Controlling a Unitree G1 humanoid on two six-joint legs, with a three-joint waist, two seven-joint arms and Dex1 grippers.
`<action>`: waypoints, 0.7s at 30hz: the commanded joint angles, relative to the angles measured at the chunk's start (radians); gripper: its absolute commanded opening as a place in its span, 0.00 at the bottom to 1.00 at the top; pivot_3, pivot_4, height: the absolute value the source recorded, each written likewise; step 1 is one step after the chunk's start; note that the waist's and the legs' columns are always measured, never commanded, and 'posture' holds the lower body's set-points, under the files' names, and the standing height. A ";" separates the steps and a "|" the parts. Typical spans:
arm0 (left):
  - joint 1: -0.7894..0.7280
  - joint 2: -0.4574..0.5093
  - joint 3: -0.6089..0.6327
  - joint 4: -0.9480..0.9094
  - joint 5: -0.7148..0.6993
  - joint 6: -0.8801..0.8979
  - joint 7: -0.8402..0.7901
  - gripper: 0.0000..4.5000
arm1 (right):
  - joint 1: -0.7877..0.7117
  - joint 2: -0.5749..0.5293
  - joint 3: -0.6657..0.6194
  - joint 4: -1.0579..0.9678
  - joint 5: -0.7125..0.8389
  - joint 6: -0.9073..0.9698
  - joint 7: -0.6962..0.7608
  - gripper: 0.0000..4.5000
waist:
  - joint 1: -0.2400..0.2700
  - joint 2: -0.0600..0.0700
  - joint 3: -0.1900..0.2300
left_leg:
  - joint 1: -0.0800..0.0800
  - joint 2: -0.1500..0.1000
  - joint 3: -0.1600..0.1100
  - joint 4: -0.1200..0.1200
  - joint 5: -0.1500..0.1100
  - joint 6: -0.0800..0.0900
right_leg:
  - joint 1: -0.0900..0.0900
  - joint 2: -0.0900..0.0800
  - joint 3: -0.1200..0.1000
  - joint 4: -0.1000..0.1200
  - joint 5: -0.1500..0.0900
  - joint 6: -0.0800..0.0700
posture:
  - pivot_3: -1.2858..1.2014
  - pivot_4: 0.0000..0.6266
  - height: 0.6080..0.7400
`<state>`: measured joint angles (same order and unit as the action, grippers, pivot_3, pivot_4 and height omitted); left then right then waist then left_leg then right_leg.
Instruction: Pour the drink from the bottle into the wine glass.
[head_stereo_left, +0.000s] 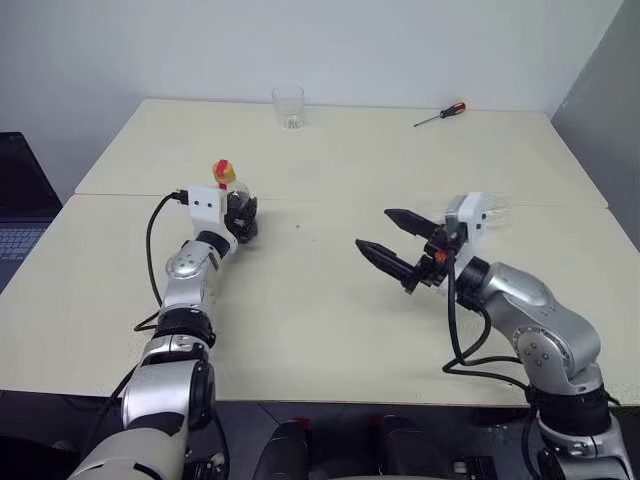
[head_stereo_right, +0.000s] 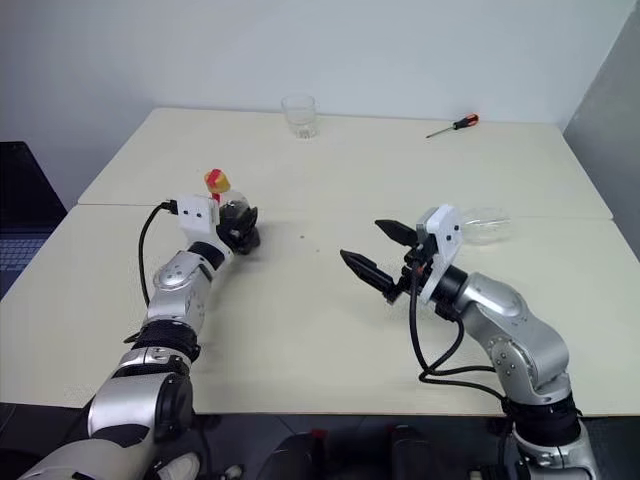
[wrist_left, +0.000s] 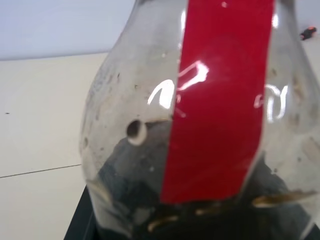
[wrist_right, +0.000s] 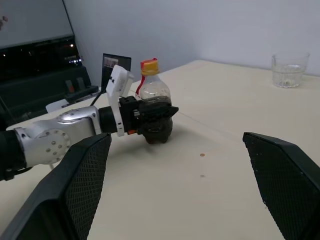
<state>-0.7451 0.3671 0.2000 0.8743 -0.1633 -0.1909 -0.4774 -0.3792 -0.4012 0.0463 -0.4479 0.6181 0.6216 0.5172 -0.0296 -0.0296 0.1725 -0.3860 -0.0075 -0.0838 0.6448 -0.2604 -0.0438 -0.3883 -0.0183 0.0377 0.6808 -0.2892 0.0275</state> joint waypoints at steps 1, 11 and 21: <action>0.013 -0.011 -0.040 -0.170 -0.045 0.079 -0.111 0.43 | -0.111 0.008 0.022 0.057 -0.036 -0.019 0.024 1.00 | 0.000 0.000 0.000 | 0.000 0.000 0.000 0.000 0.000 0.000 | 0.000 0.000 0.000 0.000 0.000 0.000 | 0.52 0.24 1.00; 0.068 -0.059 -0.109 -0.522 -0.167 0.343 -0.265 0.40 | -0.375 0.113 0.081 0.307 -0.105 -0.075 0.116 1.00 | -0.003 0.000 0.001 | -0.005 0.001 -0.001 0.001 0.000 0.000 | -0.004 0.000 0.000 0.000 0.000 0.000 | 0.52 0.24 1.00; 0.133 -0.041 -0.178 -0.650 -0.169 0.453 -0.344 0.37 | -0.437 0.180 0.082 0.414 -0.145 -0.097 0.140 1.00 | -0.003 0.000 0.001 | -0.014 0.001 0.001 0.002 0.001 -0.001 | -0.016 -0.001 0.002 0.004 0.001 -0.001 | 0.52 0.24 1.00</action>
<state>-0.5984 0.3174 0.0281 0.3026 -0.3145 0.2611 -0.8005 -0.7701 -0.2262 0.1401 -0.0263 0.4831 0.5527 0.6504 -0.0327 -0.0292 0.1731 -0.4004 -0.0068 -0.0824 0.6469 -0.2598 -0.0444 -0.4050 -0.0194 0.0402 0.6852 -0.2884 0.0262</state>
